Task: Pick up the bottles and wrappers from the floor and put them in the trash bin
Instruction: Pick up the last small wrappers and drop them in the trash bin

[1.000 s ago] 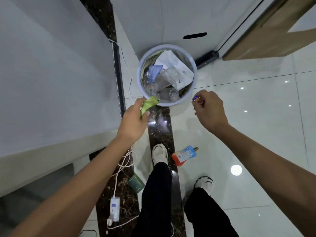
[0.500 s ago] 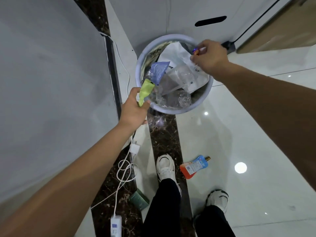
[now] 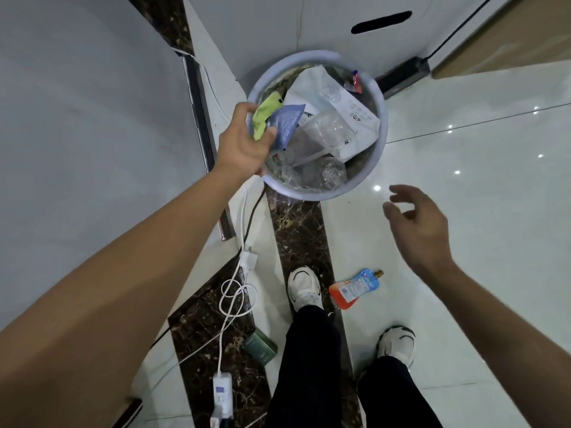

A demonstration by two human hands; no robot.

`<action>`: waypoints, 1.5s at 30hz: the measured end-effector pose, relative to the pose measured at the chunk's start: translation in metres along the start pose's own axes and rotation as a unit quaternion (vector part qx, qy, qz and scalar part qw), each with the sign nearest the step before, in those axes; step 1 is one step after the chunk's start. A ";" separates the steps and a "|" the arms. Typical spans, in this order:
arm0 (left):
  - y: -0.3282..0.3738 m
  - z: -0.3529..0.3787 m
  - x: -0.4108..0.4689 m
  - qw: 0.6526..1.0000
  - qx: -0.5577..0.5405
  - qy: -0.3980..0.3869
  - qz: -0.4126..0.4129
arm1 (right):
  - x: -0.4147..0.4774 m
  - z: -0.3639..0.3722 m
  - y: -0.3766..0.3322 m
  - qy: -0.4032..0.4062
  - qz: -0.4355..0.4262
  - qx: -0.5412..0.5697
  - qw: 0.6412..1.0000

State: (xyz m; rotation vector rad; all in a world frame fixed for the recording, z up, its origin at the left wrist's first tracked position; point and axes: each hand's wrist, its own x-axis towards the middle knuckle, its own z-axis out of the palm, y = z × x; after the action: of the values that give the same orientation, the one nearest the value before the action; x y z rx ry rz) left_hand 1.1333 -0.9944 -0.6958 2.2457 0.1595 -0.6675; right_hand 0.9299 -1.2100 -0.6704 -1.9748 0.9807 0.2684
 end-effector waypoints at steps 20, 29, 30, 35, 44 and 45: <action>-0.050 0.052 -0.243 0.995 0.085 -0.050 0.002 | -0.158 -0.014 0.119 -0.063 0.076 -0.191 0.977; -0.029 0.115 -0.368 0.949 0.278 -0.101 0.104 | -0.198 -0.047 0.189 -0.084 -0.062 -0.294 0.950; -0.028 0.117 -0.375 0.951 0.275 -0.092 0.106 | -0.196 -0.044 0.196 -0.091 -0.076 -0.301 0.946; -0.020 0.133 -0.372 0.957 0.262 -0.084 0.090 | -0.145 0.010 0.236 -0.128 -0.149 -0.356 0.914; -0.036 0.150 -0.325 0.937 0.302 -0.128 0.115 | -0.031 0.123 0.336 -0.211 -0.236 -0.470 0.824; -0.038 0.146 -0.321 0.938 0.305 -0.121 0.109 | -0.024 0.131 0.344 -0.207 -0.235 -0.473 0.823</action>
State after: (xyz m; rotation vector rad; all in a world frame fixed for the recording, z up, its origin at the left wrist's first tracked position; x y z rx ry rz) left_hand 0.7862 -1.0428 -0.6388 2.6755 -0.4771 -0.9592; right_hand 0.6878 -1.1936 -0.9479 -2.7757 -0.0138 0.9967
